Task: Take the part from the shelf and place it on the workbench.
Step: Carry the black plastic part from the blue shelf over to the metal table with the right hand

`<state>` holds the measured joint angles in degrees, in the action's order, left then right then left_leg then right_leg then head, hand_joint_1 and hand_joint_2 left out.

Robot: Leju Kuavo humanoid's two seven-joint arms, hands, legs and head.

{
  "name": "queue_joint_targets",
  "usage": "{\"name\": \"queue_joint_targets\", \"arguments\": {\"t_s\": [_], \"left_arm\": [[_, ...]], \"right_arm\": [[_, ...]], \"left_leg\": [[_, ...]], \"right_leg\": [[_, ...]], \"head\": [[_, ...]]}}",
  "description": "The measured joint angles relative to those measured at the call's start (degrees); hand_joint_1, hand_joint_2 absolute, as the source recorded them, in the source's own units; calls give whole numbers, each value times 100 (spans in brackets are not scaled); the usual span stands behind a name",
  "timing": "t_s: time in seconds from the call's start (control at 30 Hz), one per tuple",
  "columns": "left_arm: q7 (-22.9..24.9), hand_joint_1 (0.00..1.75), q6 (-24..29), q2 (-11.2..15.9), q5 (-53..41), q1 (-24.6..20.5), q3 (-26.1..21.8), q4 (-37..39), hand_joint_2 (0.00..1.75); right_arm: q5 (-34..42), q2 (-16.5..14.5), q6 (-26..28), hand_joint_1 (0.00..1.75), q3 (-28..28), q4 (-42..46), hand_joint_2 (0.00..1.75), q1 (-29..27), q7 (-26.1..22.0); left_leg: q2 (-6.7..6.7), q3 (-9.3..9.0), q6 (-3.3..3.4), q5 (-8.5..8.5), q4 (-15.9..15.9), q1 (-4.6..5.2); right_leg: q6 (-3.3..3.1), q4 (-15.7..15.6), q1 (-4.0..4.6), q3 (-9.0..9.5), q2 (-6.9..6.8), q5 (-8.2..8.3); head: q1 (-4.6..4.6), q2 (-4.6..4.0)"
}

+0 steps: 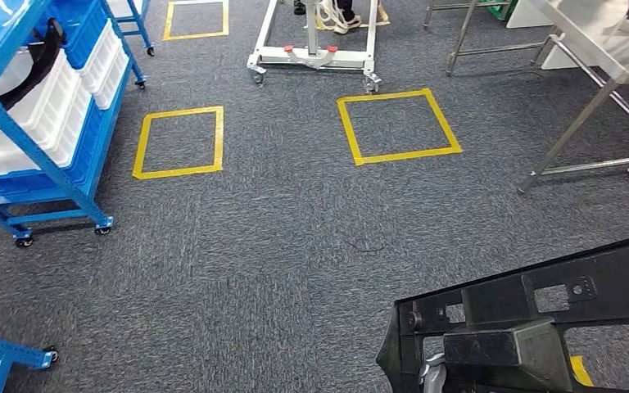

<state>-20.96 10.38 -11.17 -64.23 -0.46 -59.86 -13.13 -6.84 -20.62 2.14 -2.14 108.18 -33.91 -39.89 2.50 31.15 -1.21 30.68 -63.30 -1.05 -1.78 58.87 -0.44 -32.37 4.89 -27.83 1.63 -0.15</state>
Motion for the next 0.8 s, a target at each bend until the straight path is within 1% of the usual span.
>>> {"name": "queue_joint_targets", "arguments": {"t_s": [0.03,0.07,0.1,0.13,0.17,0.2,0.23,0.27,0.3,0.33,0.37,0.4,0.43,0.47,0.5,0.53,0.57,0.6,0.63,0.67,0.7,0.73,0.77,0.8], "left_arm": [[-3,0,0,1,0,2,-1,-1,0],[-9,0,0,2,-1,2,-2,-1,0],[-18,0,-2,2,-2,-3,-3,-1,0],[-33,0,-5,2,-4,-8,-3,-1,0],[-48,0,-9,2,-7,-15,-3,-1,0],[-63,0,-13,2,-10,-18,-3,-1,0],[-75,0,-15,2,-13,-16,-3,-1,0],[-81,0,-15,2,-14,-11,-3,-1,0],[-81,0,-15,3,-16,-4,-3,-1,0],[-71,0,-15,4,-19,0,-4,-1,0],[-58,0,-16,5,-25,2,-5,-1,0],[-45,0,-17,6,-32,-1,-6,-1,0],[-36,0,-19,7,-39,-7,-7,-1,0],[-32,0,-22,6,-45,-14,-8,-1,0],[-34,0,-26,5,-48,-20,-9,-1,0],[-39,0,-29,4,-50,-24,-10,-1,0],[-45,0,-32,3,-51,-27,-13,-1,0],[-52,0,-34,3,-51,-34,-16,-1,0],[-57,0,-36,2,-51,-46,-20,-1,0],[-60,0,-36,2,-51,-59,-24,-1,0],[-61,0,-36,2,-51,-70,-29,-1,0],[-60,0,-36,2,-51,-73,-35,-1,0],[-56,0,-35,2,-51,-72,-42,-1,0],[-48,0,-35,2,-51,-65,-49,-1,0]], "right_arm": [[-2,-1,-1,175,-1,-5,175,6,0],[-5,-2,-1,175,-1,-10,175,12,0],[-9,-2,-2,175,-2,-14,175,18,0],[-13,-3,-2,175,-2,-15,175,20,0],[-15,-3,-1,175,-2,-16,175,16,-1],[-15,-3,3,175,-2,-16,175,15,-1],[-15,-3,8,175,-2,-16,175,19,-1],[-15,-3,15,175,-2,-19,175,27,-1],[-15,-3,22,175,-2,-22,175,35,-1],[-15,-3,26,175,-2,-28,175,41,0],[-15,-3,30,175,-2,-36,175,42,1],[-15,-3,32,175,-2,-43,175,40,1],[-15,-3,34,175,-2,-50,175,40,1],[-15,-3,35,175,-2,-53,175,40,1],[-16,-3,35,175,-2,-55,175,44,1],[-17,-3,35,175,-2,-56,175,47,0],[-19,-4,35,175,-3,-57,175,52,0],[-20,-4,35,175,-3,-60,175,55,0],[-21,-5,35,175,-4,-62,175,54,0],[-20,-6,34,175,-4,-63,175,52,0],[-20,-7,34,175,-4,-64,175,51,0],[-20,-8,34,175,-4,-64,175,55,0],[-20,-10,34,175,-5,-67,175,62,0],[-21,-12,34,175,-5,-69,175,68,0]], "left_leg": [[162,-92,12,-106,284,-11],[290,-131,23,-139,438,-10],[335,-138,40,-119,476,0],[282,-150,68,-132,521,9],[197,-164,106,-154,542,10],[114,-183,151,-177,576,4],[23,-195,188,-202,610,-3],[-72,-198,212,-214,627,-1],[-162,-197,226,-214,633,13],[-260,-196,231,-209,632,26],[-348,-197,234,-203,631,35],[-432,-200,233,-194,630,40],[-510,-209,226,-183,630,42],[-577,-226,216,-169,629,43],[-640,-248,200,-151,630,47],[-693,-269,175,-128,626,58],[-737,-286,149,-109,625,66],[-778,-300,121,-94,627,74],[-821,-321,93,-83,632,79],[-843,-341,62,-68,632,74],[-784,-347,31,-23,588,66],[-674,-307,4,76,456,57],[-533,-197,-18,233,203,47],[-397,-35,-30,422,-149,39]], "right_leg": [[23,24,0,-20,71,-5],[57,40,-10,-52,138,1],[98,43,-21,-83,211,16],[145,37,-32,-114,293,38],[182,40,-46,-133,307,44],[208,98,-37,-171,215,-1],[228,271,-26,-260,51,-116],[240,562,-21,-396,-153,-292],[257,921,-16,-572,-319,-483],[272,1273,-23,-741,-400,-634],[281,1509,-31,-853,-435,-704],[286,1564,-35,-873,-455,-673],[282,1394,-35,-774,-481,-543],[270,1044,-31,-573,-533,-358],[245,624,-14,-338,-647,-205],[214,266,9,-139,-737,-89],[182,47,34,-19,-803,-44],[154,-33,59,17,-827,-52],[132,-36,72,12,-769,-45],[100,-50,59,16,-715,-36],[70,-74,44,25,-662,-22],[29,-98,26,33,-610,-4],[-5,-120,6,41,-558,13],[-26,-123,8,38,-506,18]], "head": [[0,0],[-1,0],[-1,0],[0,0],[0,0],[-1,0],[-1,0],[-1,0],[-2,0],[-1,0],[-1,0],[-2,0],[-2,0],[-2,0],[-1,0],[-1,0],[-1,0],[-1,0],[-1,0],[-1,0],[0,0],[0,0],[1,0],[1,0]]}}
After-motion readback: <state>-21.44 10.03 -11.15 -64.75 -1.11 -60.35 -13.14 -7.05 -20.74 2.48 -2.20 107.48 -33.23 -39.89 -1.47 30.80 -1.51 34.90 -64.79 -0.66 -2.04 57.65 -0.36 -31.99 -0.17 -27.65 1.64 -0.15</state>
